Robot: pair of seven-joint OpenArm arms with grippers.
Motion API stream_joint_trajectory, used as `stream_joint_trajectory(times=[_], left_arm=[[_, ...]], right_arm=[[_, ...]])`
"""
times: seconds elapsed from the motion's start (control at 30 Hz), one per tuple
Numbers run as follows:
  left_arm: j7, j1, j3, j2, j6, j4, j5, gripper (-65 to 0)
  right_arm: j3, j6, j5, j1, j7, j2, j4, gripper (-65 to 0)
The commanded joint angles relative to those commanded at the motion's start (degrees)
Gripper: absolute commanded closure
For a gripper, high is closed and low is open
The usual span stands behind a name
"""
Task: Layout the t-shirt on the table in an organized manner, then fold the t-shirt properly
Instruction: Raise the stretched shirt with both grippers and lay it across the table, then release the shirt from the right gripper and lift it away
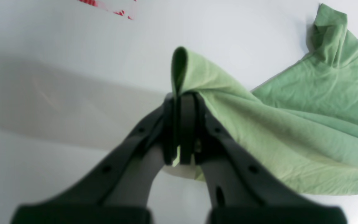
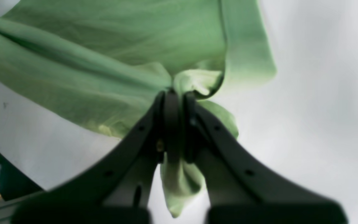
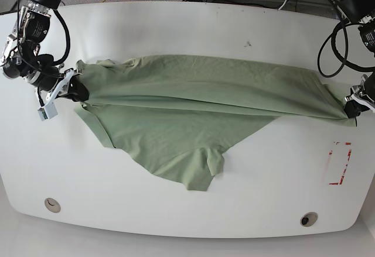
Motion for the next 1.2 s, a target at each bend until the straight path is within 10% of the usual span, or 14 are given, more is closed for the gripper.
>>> stream_joint_trajectory(times=[0.6,1.0,1.2], left_arm=[[0.00,9.49,0.09,0.00,0.00,0.44,-0.26,0.0],[0.09,14.86,0.00,-0.09,0.00,0.44,-0.26,0.0],[1.85,15.74,-0.09,-0.70,0.00,0.44,-0.26,0.0]], right_arm=[[-0.18,-0.18,-0.35,-8.62,0.18,-0.18,3.08,-3.0],[0.09,-0.26,-0.35,-9.32,0.18,0.26,3.34,-60.4],[1.58,-0.26,-0.35,-8.97,0.18,1.49,3.34,-65.0]])
